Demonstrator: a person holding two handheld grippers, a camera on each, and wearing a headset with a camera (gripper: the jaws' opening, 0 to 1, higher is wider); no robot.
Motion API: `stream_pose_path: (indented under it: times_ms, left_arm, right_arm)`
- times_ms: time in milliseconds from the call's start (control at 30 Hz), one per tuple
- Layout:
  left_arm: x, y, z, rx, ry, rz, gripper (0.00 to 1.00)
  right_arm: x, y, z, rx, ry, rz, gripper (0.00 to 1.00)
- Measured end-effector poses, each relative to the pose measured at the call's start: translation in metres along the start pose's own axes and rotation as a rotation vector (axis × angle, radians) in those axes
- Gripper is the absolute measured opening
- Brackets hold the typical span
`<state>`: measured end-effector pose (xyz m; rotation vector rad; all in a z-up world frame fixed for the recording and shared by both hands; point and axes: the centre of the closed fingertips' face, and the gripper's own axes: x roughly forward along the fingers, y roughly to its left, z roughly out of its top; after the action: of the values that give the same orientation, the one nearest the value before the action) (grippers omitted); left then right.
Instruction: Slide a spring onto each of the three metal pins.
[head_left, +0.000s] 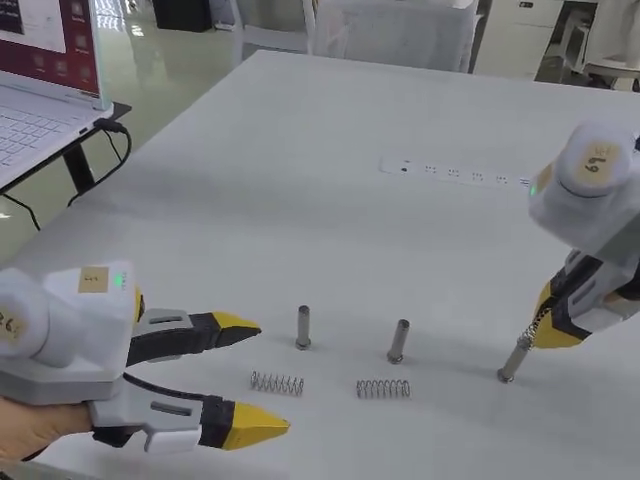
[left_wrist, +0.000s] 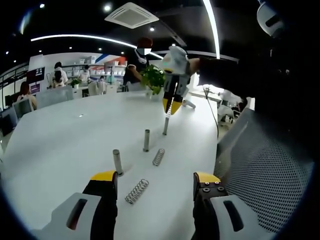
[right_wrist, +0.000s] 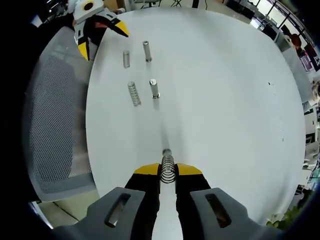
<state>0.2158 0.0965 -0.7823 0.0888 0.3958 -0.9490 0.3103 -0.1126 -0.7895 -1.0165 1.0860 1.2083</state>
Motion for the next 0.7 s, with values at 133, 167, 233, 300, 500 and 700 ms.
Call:
stream_pose_path:
  times_ms: [133, 167, 233, 300, 500, 700]
  left_arm:
    - [0.0, 0.0, 0.0, -0.001, 0.0, -0.001, 0.56]
    - [0.0, 0.0, 0.0, -0.001, 0.001, -0.001, 0.56]
    - [0.0, 0.0, 0.0, -0.003, 0.001, -0.001, 0.55]
    - [0.0, 0.0, 0.0, -0.003, 0.003, 0.0, 0.55]
    - [0.0, 0.0, -0.001, -0.001, 0.008, -0.003, 0.55]
    - [0.0, 0.0, -0.001, -0.002, 0.007, -0.003, 0.53]
  right_arm:
    - [0.006, 0.0, -0.001, 0.005, 0.006, 0.01, 0.09]
    - [0.008, 0.001, -0.001, 0.005, 0.009, 0.013, 0.09]
    - [0.011, 0.001, -0.001, 0.005, 0.012, 0.015, 0.09]
    - [0.014, 0.001, -0.001, 0.007, 0.017, 0.018, 0.09]
    - [0.025, -0.001, -0.002, 0.016, 0.031, 0.015, 0.09]
    - [0.036, -0.003, -0.005, 0.017, 0.043, 0.017, 0.09]
